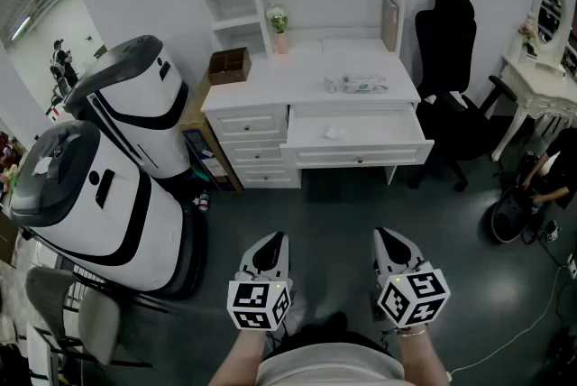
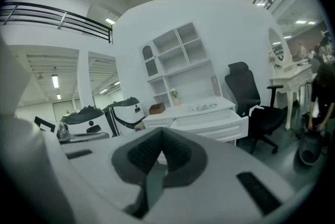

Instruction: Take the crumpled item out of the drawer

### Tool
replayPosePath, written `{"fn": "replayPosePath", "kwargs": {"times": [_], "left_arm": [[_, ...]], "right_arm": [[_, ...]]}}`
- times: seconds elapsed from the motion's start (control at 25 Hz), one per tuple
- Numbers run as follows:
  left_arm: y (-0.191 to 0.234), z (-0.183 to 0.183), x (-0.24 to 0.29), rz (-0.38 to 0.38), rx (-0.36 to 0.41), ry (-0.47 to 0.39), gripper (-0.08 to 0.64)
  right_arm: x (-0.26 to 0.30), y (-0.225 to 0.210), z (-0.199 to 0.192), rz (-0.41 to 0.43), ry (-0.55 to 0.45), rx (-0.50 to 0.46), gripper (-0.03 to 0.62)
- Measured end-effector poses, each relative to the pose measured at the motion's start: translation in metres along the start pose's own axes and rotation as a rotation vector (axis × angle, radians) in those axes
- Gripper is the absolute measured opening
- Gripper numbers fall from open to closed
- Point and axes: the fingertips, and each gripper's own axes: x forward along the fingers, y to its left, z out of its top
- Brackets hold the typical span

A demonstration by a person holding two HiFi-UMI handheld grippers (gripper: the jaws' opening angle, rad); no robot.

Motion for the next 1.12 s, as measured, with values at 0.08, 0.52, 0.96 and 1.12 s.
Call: {"fn": "replayPosePath", "kwargs": {"times": [0.08, 0.52, 0.96, 1.12], "left_arm": [[0.002, 0.003, 0.005, 0.004, -0.001, -0.003, 0.009], [-0.001, 0.011, 0.03, 0.009, 0.0, -0.01, 0.002], [-0.012, 0.008, 0.04, 0.011, 0.009, 0.009, 0.002], [-0.01, 0.007, 0.047, 0.012, 0.008, 0.017, 0.002]], "right_arm": [[0.004, -0.002, 0.003, 0.003, -0.001, -0.005, 0.002], [0.014, -0.018, 0.017, 0.005, -0.043, -0.007, 0.002], [0.018, -0.031, 0.025, 0.025, -0.072, 0.013, 0.002], [0.024, -0.041, 0.025, -0.009, -0.068, 0.018, 0.006]]}}
